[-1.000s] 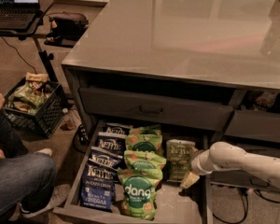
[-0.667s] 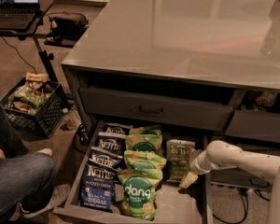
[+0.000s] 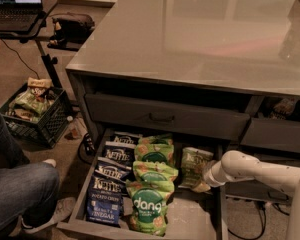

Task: Pick green jalapeno chip bag from middle drawer and place on counter

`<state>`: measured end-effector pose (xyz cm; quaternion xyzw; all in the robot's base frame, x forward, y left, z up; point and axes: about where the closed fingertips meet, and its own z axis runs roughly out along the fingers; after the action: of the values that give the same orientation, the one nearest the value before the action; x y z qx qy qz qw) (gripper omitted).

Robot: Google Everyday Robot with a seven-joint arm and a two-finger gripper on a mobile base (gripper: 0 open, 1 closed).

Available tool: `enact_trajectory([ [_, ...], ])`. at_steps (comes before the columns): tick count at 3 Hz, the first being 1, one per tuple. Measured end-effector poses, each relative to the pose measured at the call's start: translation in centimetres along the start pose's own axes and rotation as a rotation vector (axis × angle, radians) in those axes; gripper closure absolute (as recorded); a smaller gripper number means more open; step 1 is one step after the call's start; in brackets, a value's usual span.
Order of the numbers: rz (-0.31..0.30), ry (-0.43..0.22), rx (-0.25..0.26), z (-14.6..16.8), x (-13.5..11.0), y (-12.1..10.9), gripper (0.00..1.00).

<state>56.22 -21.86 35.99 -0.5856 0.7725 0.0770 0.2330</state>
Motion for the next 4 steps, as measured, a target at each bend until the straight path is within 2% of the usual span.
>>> enact_trajectory([
  [2, 0.000, 0.000, 0.000, 0.00, 0.00, 0.00, 0.87],
  [3, 0.000, 0.000, 0.000, 0.01, 0.00, 0.01, 1.00],
  [4, 0.000, 0.000, 0.000, 0.01, -0.01, 0.01, 1.00],
])
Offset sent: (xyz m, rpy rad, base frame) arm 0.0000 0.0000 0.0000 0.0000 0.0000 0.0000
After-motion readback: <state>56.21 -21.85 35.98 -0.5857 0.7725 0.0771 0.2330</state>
